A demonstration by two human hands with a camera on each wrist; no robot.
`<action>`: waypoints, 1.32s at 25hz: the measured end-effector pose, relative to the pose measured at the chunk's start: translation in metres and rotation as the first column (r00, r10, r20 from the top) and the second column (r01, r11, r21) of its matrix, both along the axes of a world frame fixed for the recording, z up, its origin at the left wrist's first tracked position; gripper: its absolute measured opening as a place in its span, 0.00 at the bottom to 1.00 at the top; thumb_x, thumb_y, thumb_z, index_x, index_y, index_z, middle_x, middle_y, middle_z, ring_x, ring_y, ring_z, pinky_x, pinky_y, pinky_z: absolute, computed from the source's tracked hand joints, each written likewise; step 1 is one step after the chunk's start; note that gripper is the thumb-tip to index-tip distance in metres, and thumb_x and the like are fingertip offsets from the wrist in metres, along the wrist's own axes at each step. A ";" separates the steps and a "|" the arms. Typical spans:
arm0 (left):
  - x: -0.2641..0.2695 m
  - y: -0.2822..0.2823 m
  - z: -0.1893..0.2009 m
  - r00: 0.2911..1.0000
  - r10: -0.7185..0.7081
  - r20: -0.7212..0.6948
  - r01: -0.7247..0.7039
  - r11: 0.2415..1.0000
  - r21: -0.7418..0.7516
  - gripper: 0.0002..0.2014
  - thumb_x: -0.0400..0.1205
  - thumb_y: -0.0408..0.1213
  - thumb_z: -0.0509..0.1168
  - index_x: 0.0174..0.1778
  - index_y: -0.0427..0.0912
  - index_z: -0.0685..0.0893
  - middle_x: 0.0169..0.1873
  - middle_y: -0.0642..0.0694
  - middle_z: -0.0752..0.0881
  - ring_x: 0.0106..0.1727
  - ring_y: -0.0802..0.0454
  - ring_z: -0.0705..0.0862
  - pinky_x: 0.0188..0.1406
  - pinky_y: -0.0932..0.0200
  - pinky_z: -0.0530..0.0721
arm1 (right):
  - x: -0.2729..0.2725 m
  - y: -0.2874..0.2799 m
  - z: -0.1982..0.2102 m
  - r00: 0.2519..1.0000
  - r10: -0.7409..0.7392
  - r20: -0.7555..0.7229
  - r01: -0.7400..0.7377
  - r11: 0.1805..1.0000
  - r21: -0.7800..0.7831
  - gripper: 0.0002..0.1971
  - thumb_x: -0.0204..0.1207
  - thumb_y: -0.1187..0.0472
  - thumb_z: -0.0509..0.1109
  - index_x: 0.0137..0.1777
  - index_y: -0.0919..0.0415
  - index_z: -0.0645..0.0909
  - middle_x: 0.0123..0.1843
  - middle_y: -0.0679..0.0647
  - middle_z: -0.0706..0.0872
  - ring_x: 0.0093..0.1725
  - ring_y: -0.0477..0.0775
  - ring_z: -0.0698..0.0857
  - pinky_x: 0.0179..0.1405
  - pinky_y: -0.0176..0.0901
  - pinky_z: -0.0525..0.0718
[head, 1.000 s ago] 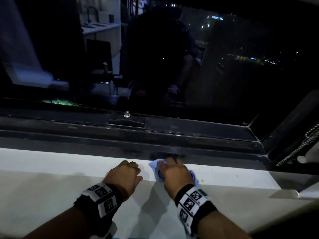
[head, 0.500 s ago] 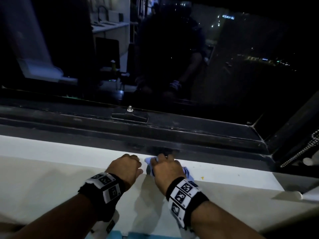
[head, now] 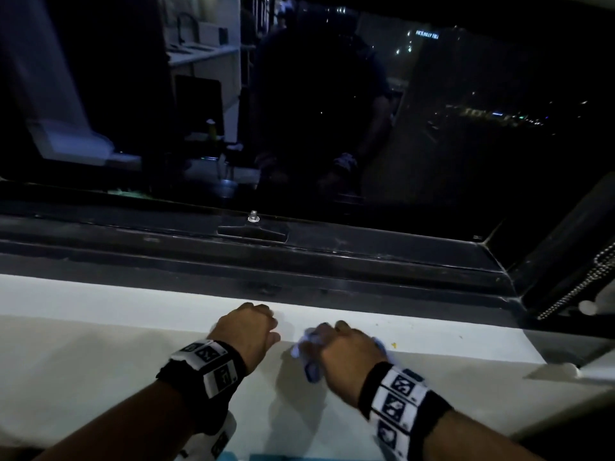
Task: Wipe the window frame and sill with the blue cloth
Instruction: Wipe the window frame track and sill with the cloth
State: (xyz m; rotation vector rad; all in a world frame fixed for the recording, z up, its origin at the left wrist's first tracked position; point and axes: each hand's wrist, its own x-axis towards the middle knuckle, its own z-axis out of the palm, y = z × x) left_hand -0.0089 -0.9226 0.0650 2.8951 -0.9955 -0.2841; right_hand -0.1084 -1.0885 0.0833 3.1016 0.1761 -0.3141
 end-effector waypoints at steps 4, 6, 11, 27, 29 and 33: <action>0.000 -0.001 0.001 1.000 -0.018 -0.014 0.018 1.000 0.013 0.18 0.84 0.51 0.53 0.64 0.49 0.78 0.70 0.53 0.74 0.69 0.49 0.70 0.64 0.51 0.75 | 0.014 -0.020 0.002 0.942 -0.318 0.105 0.323 0.946 -0.030 0.19 0.83 0.53 0.53 0.74 0.45 0.66 0.70 0.58 0.72 0.68 0.64 0.71 0.62 0.55 0.75; 0.001 -0.002 0.001 1.000 -0.025 -0.015 0.025 1.000 0.010 0.17 0.84 0.50 0.54 0.63 0.48 0.79 0.69 0.53 0.74 0.69 0.49 0.70 0.64 0.52 0.76 | 0.002 -0.013 -0.003 0.960 -0.277 0.042 0.279 0.960 -0.026 0.19 0.84 0.53 0.52 0.75 0.46 0.65 0.70 0.57 0.71 0.68 0.63 0.71 0.62 0.54 0.74; 0.003 -0.002 0.000 0.999 -0.052 -0.009 0.053 0.998 0.022 0.17 0.84 0.50 0.54 0.60 0.45 0.80 0.66 0.50 0.77 0.67 0.48 0.71 0.61 0.51 0.77 | 0.010 -0.030 0.007 0.939 -0.337 0.070 0.335 0.941 0.041 0.17 0.79 0.51 0.59 0.68 0.41 0.71 0.66 0.55 0.75 0.67 0.60 0.74 0.63 0.51 0.75; -0.034 -0.054 0.024 0.990 -0.139 0.010 0.139 0.990 0.028 0.15 0.82 0.45 0.57 0.61 0.44 0.77 0.65 0.47 0.74 0.68 0.45 0.71 0.59 0.47 0.78 | -0.049 -0.074 -0.003 0.973 -0.230 0.029 0.228 0.971 0.065 0.21 0.79 0.55 0.60 0.71 0.40 0.70 0.68 0.52 0.75 0.66 0.59 0.74 0.62 0.51 0.77; -0.042 -0.068 0.023 0.992 -0.125 0.004 0.125 0.992 0.023 0.15 0.83 0.46 0.57 0.62 0.43 0.76 0.66 0.49 0.73 0.69 0.46 0.69 0.60 0.47 0.77 | -0.044 -0.091 0.005 0.966 -0.259 0.015 0.252 0.951 0.180 0.17 0.75 0.53 0.63 0.64 0.38 0.77 0.62 0.52 0.80 0.62 0.59 0.79 0.58 0.49 0.81; -0.057 -0.093 0.017 0.990 -0.137 0.010 0.137 0.990 0.019 0.14 0.83 0.43 0.55 0.61 0.44 0.77 0.65 0.49 0.74 0.67 0.45 0.71 0.56 0.47 0.78 | -0.030 -0.108 -0.003 0.909 -0.403 0.106 0.392 0.913 0.113 0.22 0.78 0.59 0.58 0.71 0.39 0.69 0.68 0.56 0.73 0.66 0.61 0.74 0.62 0.49 0.76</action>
